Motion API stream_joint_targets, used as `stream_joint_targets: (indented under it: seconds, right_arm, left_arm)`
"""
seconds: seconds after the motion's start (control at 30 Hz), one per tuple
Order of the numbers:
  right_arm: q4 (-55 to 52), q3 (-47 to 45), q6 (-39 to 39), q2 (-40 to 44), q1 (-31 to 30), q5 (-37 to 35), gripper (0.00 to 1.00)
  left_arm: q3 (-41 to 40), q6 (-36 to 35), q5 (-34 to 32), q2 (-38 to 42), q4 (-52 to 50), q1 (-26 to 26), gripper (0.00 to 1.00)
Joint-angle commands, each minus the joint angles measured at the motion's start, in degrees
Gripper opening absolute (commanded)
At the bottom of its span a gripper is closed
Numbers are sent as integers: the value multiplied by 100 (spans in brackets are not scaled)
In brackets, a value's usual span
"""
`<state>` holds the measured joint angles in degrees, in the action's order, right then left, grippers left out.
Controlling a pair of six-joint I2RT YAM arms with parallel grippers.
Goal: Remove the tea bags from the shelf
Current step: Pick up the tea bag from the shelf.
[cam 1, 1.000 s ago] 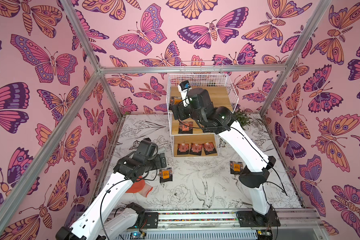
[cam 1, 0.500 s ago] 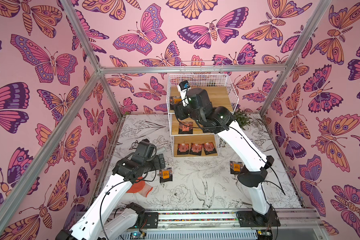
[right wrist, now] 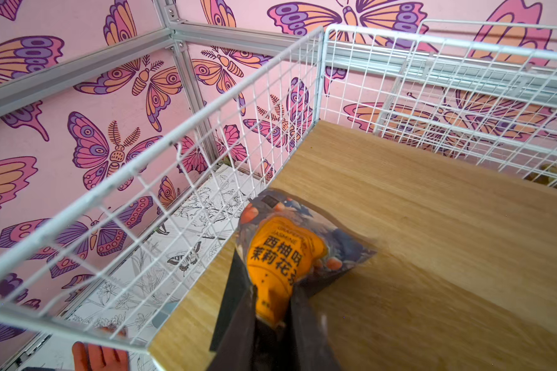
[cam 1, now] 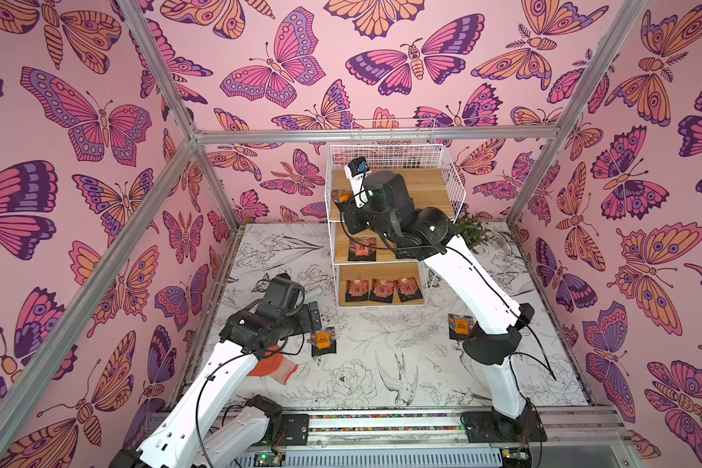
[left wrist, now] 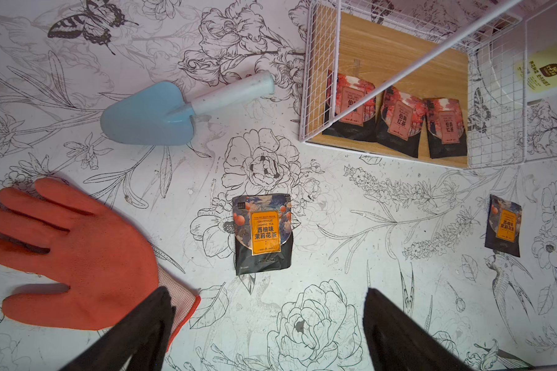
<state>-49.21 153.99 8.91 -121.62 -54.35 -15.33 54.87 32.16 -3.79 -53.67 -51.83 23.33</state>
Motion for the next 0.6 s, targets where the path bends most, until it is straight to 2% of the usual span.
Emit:
stream_joint_targets:
  seconds: [0.0, 0.17, 0.57]
  right_arm:
    - [-1130, -256, -16, -165, -10, 99, 15]
    - [-1110, -265, 0, 23, 12, 13, 0]
    - [-1052, -724, -46, 805, 27, 5, 0]
  left_arm:
    - [-82, -51, 85, 76, 77, -48, 95]
    - [-57, -50, 107, 93, 78, -56, 95]
    - [-10, 13, 130, 286, 11, -57, 95]
